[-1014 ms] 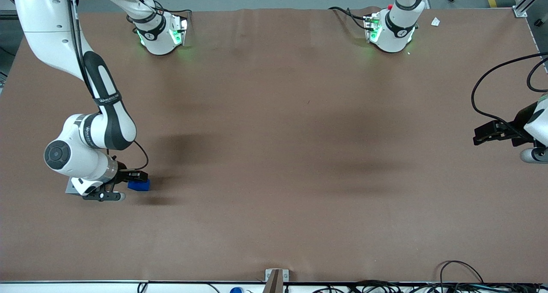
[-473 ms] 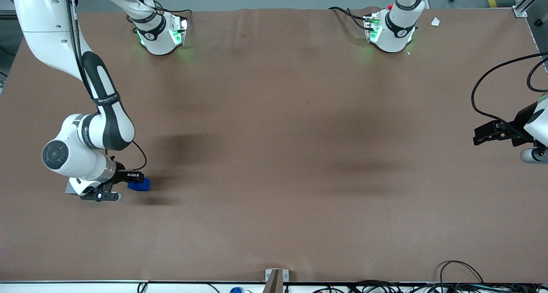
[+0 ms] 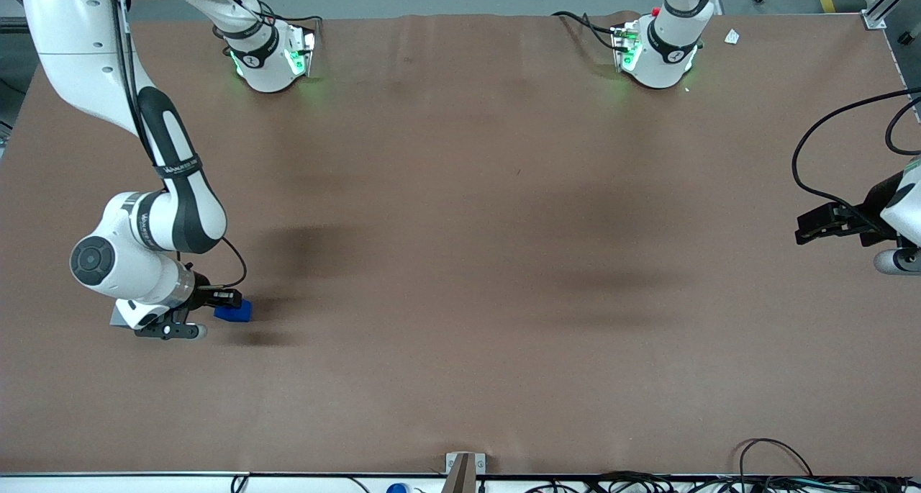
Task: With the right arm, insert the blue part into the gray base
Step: 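Lift the blue block and carry it over the gray base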
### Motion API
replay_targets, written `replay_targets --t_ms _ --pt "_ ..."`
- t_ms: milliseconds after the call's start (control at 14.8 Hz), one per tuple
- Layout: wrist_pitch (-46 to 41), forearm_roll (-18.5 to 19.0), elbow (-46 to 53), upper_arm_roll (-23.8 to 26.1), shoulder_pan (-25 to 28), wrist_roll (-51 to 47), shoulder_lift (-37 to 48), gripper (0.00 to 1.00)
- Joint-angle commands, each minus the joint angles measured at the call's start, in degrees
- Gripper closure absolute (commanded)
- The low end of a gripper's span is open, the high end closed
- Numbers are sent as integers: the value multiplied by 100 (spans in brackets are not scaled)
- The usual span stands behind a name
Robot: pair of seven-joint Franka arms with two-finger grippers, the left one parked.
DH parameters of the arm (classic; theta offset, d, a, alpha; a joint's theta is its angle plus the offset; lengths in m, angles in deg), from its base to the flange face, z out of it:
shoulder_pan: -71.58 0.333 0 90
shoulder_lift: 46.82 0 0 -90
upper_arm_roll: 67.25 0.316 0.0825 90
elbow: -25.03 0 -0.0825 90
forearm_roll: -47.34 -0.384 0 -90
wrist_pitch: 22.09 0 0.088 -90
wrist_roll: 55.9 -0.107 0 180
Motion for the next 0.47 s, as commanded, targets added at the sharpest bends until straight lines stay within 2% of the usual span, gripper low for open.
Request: replay_targets --t_ms 0,203,405 --pt "-445 -107 189 0 -64 23 97 100" --pt "-1306 -72 488 -9 -240 58 343 100" --pt "-1660 7 620 -27 -371 154 493 100"
